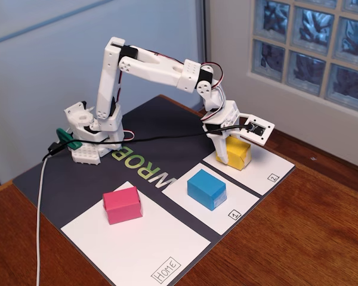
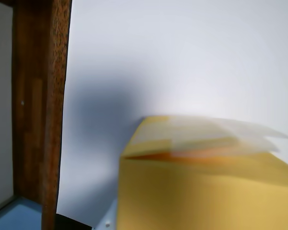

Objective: Move box yellow to zone 2

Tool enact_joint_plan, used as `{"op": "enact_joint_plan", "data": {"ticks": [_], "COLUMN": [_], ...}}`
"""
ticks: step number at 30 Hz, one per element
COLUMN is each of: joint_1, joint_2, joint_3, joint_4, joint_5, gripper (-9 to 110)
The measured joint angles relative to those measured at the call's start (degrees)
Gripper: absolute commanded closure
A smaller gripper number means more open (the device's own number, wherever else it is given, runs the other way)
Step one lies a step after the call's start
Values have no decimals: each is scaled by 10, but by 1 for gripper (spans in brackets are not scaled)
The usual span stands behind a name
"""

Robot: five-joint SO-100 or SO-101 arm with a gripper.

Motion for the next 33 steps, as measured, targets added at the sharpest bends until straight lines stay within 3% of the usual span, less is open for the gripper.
{"op": "enact_joint_plan", "data": {"ticks": [9,33], "joint_1": [-3,14], "joint_2": [-1,-4], "joint_3": [0,1], "joint_4": [-11,-46], "joint_5": [-24,-43], "gripper": [72,68]}}
